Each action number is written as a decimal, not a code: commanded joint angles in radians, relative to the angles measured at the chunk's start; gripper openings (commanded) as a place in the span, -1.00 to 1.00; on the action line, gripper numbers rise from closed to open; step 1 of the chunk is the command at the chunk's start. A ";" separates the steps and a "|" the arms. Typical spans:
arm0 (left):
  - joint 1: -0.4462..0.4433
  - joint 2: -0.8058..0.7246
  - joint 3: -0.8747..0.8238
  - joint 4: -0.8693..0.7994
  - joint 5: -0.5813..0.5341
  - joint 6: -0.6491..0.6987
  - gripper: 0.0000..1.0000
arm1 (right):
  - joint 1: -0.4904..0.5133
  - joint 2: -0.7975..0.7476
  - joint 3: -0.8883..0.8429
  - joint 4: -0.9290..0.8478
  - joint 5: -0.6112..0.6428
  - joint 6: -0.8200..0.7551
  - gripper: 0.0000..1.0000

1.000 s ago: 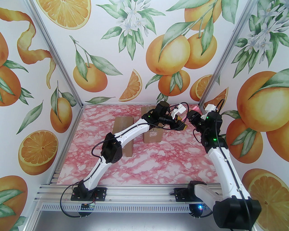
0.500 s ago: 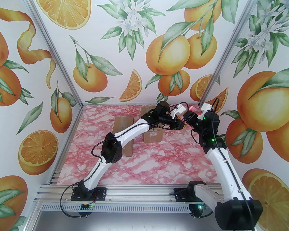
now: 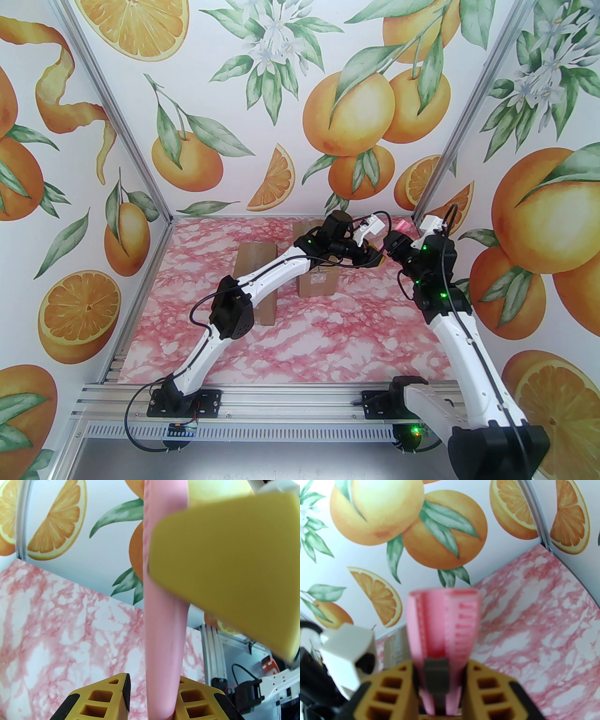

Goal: Unpack the express box

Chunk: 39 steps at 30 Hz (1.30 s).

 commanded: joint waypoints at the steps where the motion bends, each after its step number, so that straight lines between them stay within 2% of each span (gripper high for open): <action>1: 0.007 -0.002 0.057 0.025 -0.013 -0.023 -0.44 | 0.020 -0.025 -0.026 0.005 0.060 -0.014 -0.39; 11: 0.009 0.016 0.068 0.029 -0.003 -0.036 -0.58 | 0.030 -0.032 -0.040 0.040 0.063 -0.014 -0.39; 18: 0.011 0.041 0.102 0.004 0.051 -0.037 -0.72 | 0.029 -0.034 -0.031 0.062 0.038 -0.015 -0.36; 21: 0.012 0.040 0.105 0.004 0.072 -0.030 -0.75 | 0.028 -0.031 -0.030 0.072 0.022 -0.028 -0.26; 23: 0.013 0.037 0.107 0.001 0.087 -0.019 -0.79 | 0.026 -0.032 -0.028 0.078 -0.008 -0.057 -0.06; 26: 0.021 0.030 0.110 -0.005 0.121 -0.005 -0.84 | 0.011 -0.040 -0.035 0.095 -0.071 -0.106 0.44; 29: 0.030 0.021 0.110 -0.015 0.155 0.009 -0.88 | -0.033 -0.047 -0.046 0.119 -0.160 -0.134 0.70; 31: 0.038 0.015 0.110 -0.018 0.183 0.017 -0.89 | -0.089 -0.047 -0.066 0.162 -0.271 -0.129 0.77; 35: 0.056 0.003 0.111 -0.010 0.233 0.025 -0.91 | -0.205 -0.049 -0.140 0.338 -0.483 -0.042 0.75; 39: 0.073 -0.004 0.119 0.002 0.284 0.023 -0.92 | -0.234 -0.043 -0.184 0.493 -0.640 -0.004 0.70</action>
